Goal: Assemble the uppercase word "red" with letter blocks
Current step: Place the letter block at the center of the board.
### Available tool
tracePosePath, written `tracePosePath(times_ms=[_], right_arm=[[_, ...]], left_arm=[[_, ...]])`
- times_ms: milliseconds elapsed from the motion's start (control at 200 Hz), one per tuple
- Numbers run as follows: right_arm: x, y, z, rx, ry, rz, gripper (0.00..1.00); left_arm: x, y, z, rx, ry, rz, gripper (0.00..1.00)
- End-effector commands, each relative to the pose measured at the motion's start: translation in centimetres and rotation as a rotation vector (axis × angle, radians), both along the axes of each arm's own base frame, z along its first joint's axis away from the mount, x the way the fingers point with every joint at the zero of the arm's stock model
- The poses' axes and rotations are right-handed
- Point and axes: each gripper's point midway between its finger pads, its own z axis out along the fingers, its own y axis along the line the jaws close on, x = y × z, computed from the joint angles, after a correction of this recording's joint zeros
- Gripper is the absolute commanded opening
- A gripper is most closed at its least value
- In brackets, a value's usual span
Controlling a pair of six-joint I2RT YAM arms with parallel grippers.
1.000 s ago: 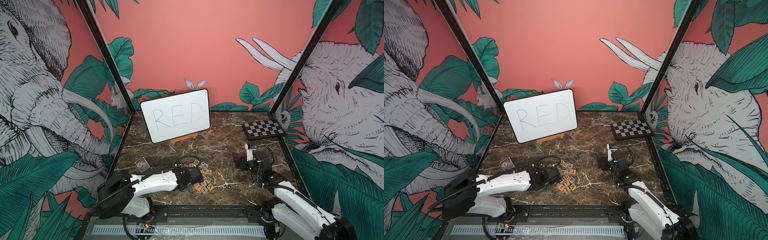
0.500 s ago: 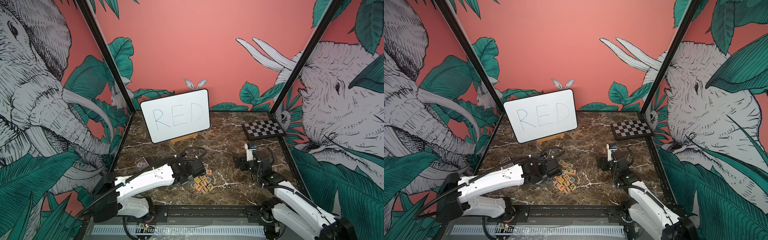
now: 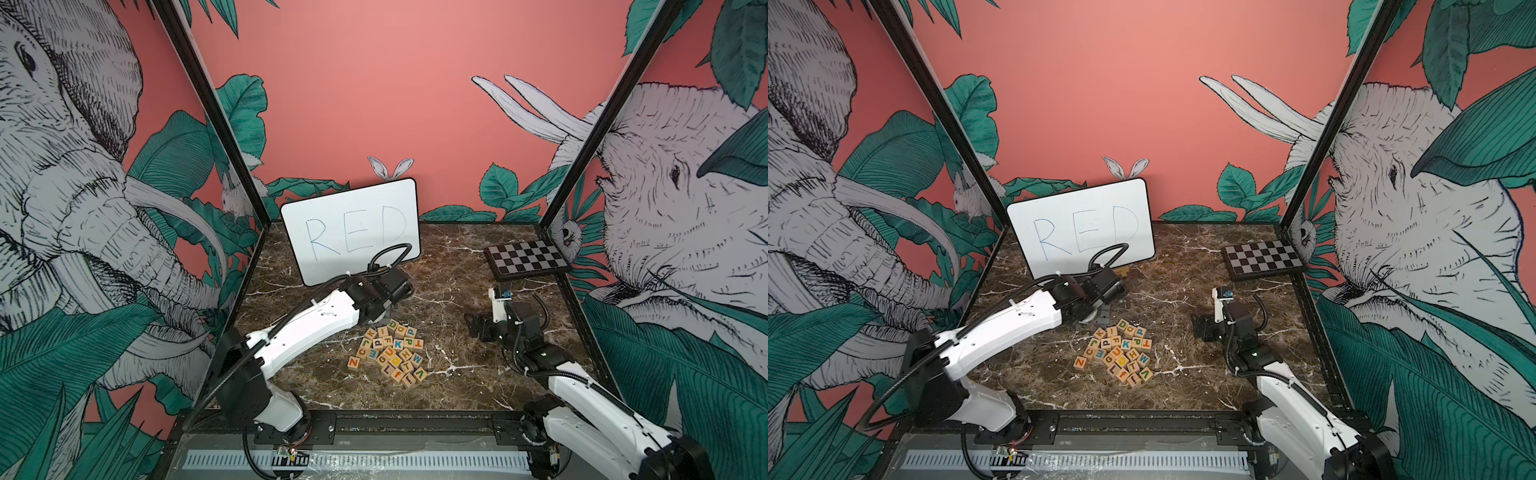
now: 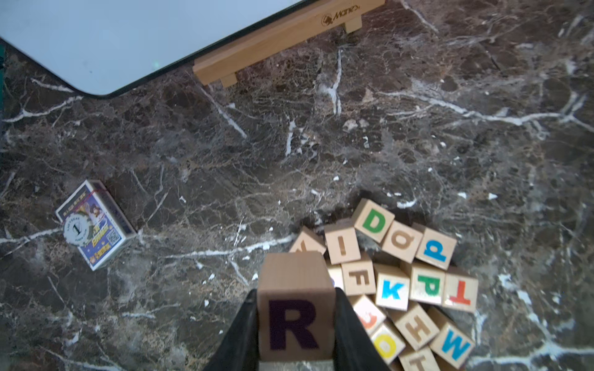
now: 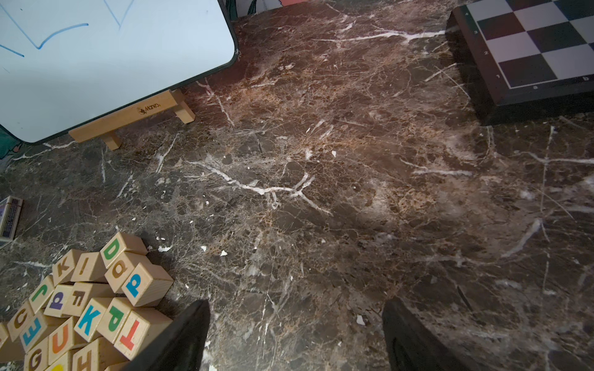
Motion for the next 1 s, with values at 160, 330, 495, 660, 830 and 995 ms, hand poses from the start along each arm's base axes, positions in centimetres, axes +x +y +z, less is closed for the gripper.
tracePosePath(times_ms=[160, 330, 495, 660, 830, 995], right_arm=[[0.0, 0.6, 0.2, 0.031, -0.01, 0.013, 0.84], [0.0, 0.6, 0.3, 0.034, -0.012, 0.014, 0.84], [0.0, 0.6, 0.3, 0.034, -0.011, 0.015, 0.84], [0.0, 0.6, 0.2, 0.033, -0.009, 0.013, 0.84], [0.1, 0.6, 0.2, 0.034, -0.007, 0.014, 0.84], [0.1, 0.7, 0.0, 0.035, -0.003, 0.018, 0.84]], left_arm=[[5.1, -2.2, -4.6, -0.022, 0.016, 0.022, 0.33], [6.5, -2.7, -7.3, -0.047, 0.012, 0.063, 0.34], [7.6, -2.3, -8.6, -0.088, -0.004, 0.118, 0.35], [7.8, -1.9, -9.4, -0.102, -0.026, 0.159, 0.38], [7.9, -1.5, -10.6, -0.101, -0.026, 0.192, 0.39], [8.0, -1.4, -10.9, -0.105, -0.023, 0.191, 0.38]])
